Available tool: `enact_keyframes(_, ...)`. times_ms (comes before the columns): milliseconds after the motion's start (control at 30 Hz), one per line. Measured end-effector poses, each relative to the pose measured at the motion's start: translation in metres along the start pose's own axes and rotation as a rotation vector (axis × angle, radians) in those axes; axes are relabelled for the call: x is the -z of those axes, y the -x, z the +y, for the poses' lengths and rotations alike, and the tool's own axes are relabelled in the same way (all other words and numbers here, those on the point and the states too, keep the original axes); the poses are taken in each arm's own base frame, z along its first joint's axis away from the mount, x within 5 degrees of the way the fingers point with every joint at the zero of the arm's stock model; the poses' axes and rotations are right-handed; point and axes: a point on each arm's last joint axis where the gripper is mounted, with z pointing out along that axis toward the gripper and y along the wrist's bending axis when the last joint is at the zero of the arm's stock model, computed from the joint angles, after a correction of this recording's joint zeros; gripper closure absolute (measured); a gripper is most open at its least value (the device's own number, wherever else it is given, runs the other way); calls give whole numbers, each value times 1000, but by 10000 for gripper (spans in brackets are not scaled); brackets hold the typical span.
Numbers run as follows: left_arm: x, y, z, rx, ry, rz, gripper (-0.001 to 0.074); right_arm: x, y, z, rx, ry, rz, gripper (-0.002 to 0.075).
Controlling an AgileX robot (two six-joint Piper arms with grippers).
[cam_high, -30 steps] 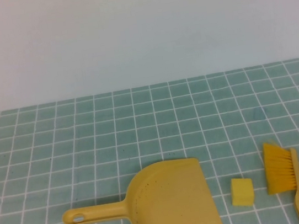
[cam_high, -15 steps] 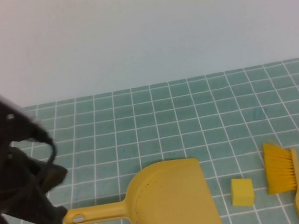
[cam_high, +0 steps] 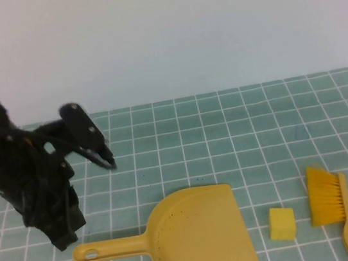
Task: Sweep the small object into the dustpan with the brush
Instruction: Pick up the broom from the table
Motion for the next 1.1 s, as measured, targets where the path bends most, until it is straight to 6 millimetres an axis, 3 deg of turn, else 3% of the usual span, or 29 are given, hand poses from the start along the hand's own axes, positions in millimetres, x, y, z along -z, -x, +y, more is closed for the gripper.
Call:
enact_keyframes(167, -15, 19, -8, -190, 90, 57, 733, -7, 0, 7, 19, -5, 27, 727)
enact_keyframes(333, -24, 39, -18, -271, 137, 23, 702, -7, 0, 8, 22, -5, 29, 727)
enact_keyframes(433, -33, 44, -22, -235, 119, 39, 579, -7, 0, 7, 16, -10, 32, 727)
enact_keyframes(567, -43, 44, -19, -193, 108, 80, 332, -7, -1, 6, 7, -23, 37, 727)
enact_keyframes(667, -49, 47, -18, -170, 106, 67, 236, -7, -1, 6, 7, -30, 36, 727)
enact_keyframes(867, -61, 49, -17, -175, 78, 71, 232, -8, -2, 2, -2, -63, 40, 727)
enact_keyframes(1100, -78, 52, -17, -175, 23, 100, 233, -25, -18, -11, -42, -102, 76, 727)
